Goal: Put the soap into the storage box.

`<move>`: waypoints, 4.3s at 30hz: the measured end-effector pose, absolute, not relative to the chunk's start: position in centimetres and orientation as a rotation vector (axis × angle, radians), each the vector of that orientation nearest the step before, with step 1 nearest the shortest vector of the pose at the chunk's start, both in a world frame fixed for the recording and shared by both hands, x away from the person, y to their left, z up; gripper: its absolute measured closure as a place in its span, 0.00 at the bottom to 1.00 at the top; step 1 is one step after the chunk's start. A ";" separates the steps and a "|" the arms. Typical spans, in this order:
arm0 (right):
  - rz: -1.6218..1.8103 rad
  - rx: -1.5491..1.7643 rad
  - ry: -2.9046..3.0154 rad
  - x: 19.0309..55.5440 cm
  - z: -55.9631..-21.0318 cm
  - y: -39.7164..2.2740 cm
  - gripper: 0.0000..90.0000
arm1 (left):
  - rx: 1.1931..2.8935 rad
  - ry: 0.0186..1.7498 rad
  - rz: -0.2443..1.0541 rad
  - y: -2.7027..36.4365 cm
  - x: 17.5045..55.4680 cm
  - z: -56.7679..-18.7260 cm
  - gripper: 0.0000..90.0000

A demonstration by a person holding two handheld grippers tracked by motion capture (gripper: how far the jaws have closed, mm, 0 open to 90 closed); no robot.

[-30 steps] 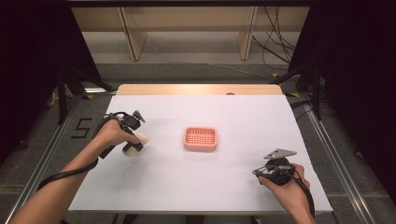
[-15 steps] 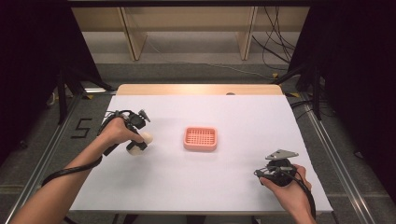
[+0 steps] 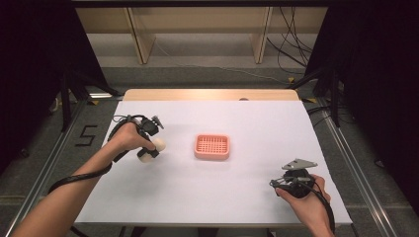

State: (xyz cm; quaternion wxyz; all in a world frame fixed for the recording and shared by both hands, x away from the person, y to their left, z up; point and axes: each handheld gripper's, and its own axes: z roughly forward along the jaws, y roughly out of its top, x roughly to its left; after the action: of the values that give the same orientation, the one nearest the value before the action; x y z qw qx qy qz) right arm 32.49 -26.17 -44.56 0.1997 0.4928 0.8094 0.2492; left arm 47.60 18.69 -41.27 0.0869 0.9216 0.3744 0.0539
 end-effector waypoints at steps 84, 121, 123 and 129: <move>0.703 1.355 2.232 31.2 -44.6 -27.3 0.45 | 2.919 0.592 0.212 9.5 49.7 -39.9 0.55; 0.706 1.355 2.224 31.2 -44.6 -27.6 0.45 | 2.935 0.477 0.222 6.4 50.4 -39.9 0.55; 0.703 1.355 2.225 31.2 -44.6 -27.6 0.45 | 2.936 0.471 0.225 6.4 50.4 -39.9 0.55; 0.707 1.352 2.227 31.2 -44.6 -27.6 0.45 | 2.936 0.463 0.232 6.0 50.5 -39.9 0.55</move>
State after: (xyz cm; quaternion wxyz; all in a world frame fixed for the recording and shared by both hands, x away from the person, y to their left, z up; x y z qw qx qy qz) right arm 31.17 -27.56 -44.64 0.2195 0.4885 0.8049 0.2554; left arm 50.50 5.96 -39.94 0.0803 0.9816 0.1548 0.0777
